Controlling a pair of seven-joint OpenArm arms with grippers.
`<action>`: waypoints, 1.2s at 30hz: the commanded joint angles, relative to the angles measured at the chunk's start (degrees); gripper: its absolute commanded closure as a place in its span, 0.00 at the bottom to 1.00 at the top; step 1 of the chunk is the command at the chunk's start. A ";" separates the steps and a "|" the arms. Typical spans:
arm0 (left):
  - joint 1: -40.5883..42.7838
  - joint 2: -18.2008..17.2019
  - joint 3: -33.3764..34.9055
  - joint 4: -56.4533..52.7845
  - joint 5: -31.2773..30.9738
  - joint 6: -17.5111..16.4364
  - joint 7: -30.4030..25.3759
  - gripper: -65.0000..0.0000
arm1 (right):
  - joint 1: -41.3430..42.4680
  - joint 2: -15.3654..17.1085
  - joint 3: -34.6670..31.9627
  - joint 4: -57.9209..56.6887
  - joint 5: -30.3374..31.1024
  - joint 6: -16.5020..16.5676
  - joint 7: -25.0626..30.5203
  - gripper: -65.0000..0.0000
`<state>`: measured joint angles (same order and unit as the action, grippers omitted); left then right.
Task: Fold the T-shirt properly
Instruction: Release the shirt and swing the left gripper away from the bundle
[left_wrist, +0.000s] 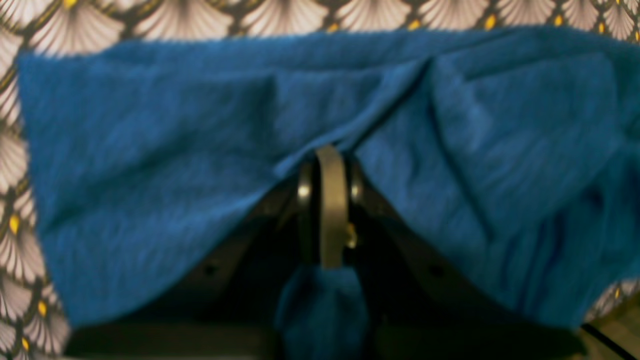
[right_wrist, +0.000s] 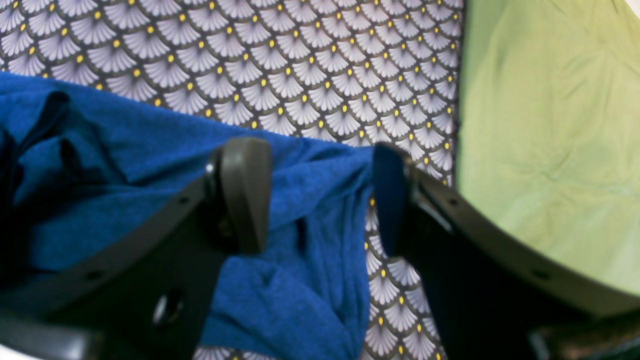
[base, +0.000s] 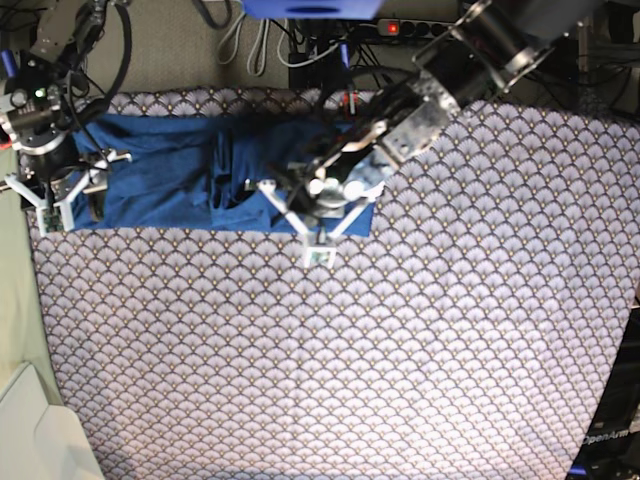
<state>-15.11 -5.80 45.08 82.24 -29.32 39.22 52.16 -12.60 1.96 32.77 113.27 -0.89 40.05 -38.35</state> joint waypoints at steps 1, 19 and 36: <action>-2.16 1.19 0.59 -0.52 -0.61 0.78 -1.30 1.00 | 0.34 0.99 0.24 1.14 0.75 -0.05 1.38 0.49; -7.00 11.21 -0.38 -4.30 -0.70 0.78 -14.75 1.00 | 0.34 3.71 0.32 0.88 0.75 -0.05 1.38 0.48; 13.40 -20.26 -32.55 19.79 -2.20 0.78 -8.16 0.99 | 1.74 2.92 5.51 -1.23 0.75 -0.05 0.77 0.31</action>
<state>-0.45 -25.98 12.67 100.95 -31.03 39.59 44.64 -11.18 4.40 38.13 111.48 -0.47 40.05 -38.22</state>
